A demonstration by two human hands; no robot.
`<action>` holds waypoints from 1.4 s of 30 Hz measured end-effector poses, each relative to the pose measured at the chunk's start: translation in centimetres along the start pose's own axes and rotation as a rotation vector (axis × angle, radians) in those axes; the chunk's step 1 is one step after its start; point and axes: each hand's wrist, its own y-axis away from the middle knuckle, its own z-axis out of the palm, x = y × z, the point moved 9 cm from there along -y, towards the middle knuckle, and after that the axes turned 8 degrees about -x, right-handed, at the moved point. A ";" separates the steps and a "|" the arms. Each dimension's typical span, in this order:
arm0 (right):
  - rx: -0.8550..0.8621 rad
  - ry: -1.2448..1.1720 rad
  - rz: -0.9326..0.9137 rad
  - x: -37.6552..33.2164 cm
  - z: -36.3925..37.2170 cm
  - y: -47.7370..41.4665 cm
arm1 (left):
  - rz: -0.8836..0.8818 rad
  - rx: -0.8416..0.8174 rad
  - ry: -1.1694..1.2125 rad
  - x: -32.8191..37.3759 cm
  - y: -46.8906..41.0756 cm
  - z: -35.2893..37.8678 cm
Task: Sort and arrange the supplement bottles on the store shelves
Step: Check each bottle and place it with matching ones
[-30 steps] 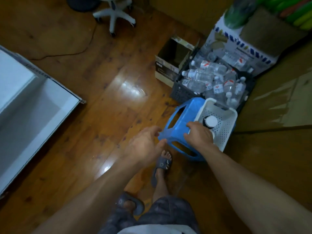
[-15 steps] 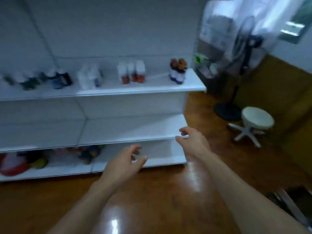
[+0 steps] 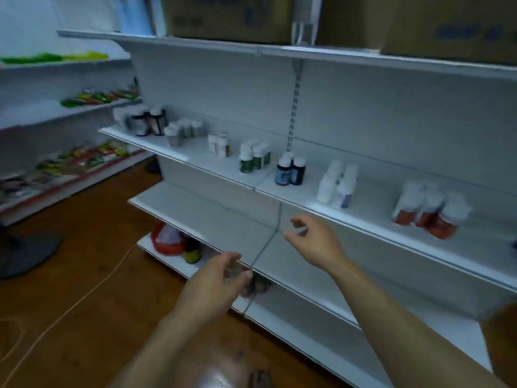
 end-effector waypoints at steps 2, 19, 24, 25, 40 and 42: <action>-0.015 -0.010 -0.043 -1.6 1.0 -4.6 | -0.012 0.030 -0.021 -1.2 -3.5 -1.7; -0.084 0.013 -0.157 -13.9 5.0 -34.3 | -0.092 0.096 0.011 -9.8 -28.0 -13.8; 0.088 0.214 -0.153 -18.0 4.9 -41.7 | -0.031 0.096 -0.053 -12.8 -36.2 -18.8; 0.109 0.242 -0.127 -18.5 5.0 -43.4 | -0.014 0.084 -0.066 -13.5 -38.1 -19.7; 0.308 0.103 0.347 -17.3 8.5 -47.6 | 0.293 -0.295 0.122 -19.3 -50.4 -24.2; 0.373 0.030 0.296 -18.4 8.5 -45.6 | 0.320 -0.300 0.189 -19.0 -50.4 -24.3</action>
